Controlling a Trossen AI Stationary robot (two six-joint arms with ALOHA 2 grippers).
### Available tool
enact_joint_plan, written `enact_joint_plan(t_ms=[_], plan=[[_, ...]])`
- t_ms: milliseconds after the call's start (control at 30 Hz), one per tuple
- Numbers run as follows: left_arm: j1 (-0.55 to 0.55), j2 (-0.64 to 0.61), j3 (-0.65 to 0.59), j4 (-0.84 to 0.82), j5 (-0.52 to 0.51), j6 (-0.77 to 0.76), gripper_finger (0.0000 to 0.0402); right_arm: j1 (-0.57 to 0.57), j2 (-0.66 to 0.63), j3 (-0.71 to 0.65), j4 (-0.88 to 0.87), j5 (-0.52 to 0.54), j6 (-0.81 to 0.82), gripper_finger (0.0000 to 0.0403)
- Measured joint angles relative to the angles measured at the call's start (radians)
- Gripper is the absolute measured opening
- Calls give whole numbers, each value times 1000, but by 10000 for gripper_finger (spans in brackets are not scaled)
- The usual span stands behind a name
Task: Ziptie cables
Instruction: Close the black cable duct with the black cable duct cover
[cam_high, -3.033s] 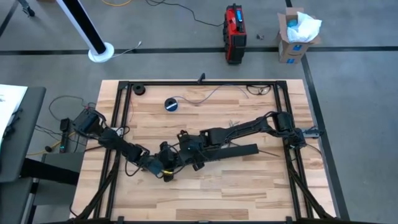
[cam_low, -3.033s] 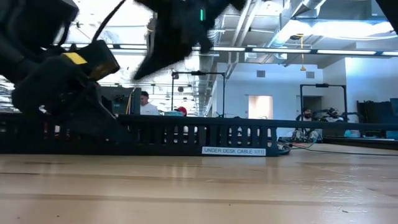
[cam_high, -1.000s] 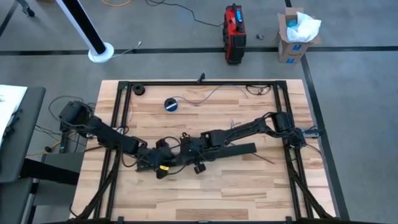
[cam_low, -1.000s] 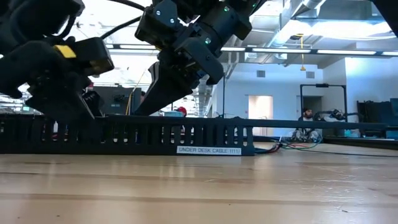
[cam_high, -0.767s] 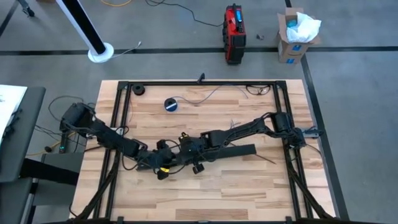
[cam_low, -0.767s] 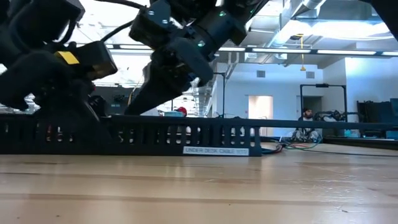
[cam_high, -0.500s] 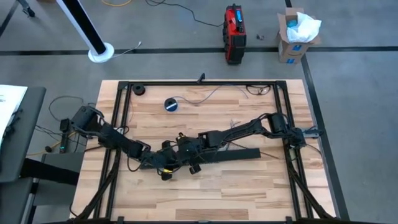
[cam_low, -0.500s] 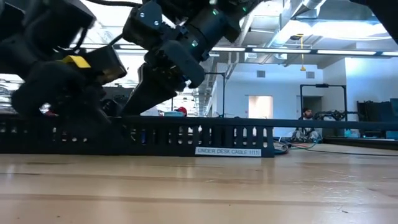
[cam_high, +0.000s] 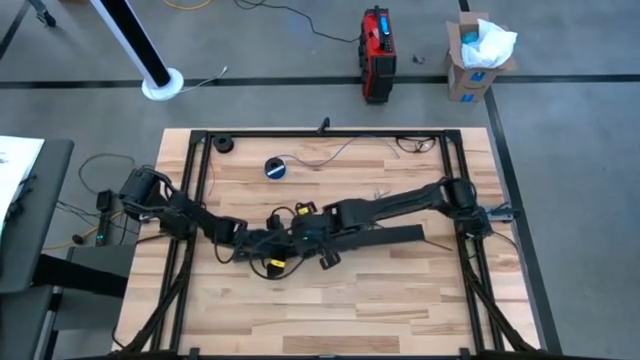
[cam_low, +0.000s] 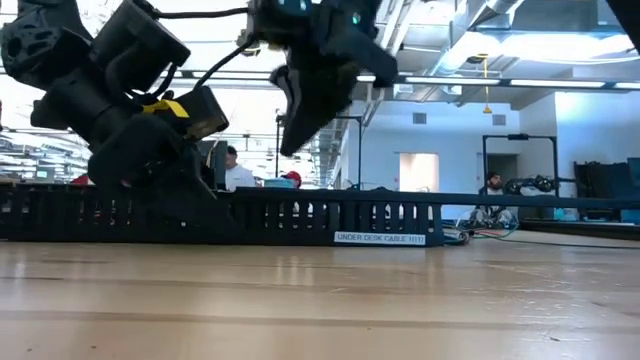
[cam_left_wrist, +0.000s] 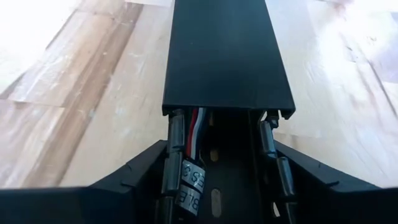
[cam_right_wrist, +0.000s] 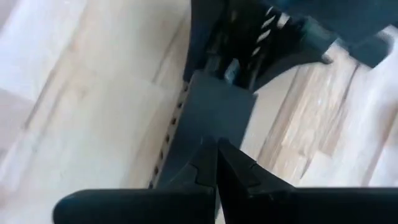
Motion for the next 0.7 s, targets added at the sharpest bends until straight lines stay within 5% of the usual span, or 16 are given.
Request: enact_joint_plan(t_ms=[700], plan=[[6, 2, -2, 33, -3, 117, 254, -6, 153, -11, 297, -59, -80, 0]])
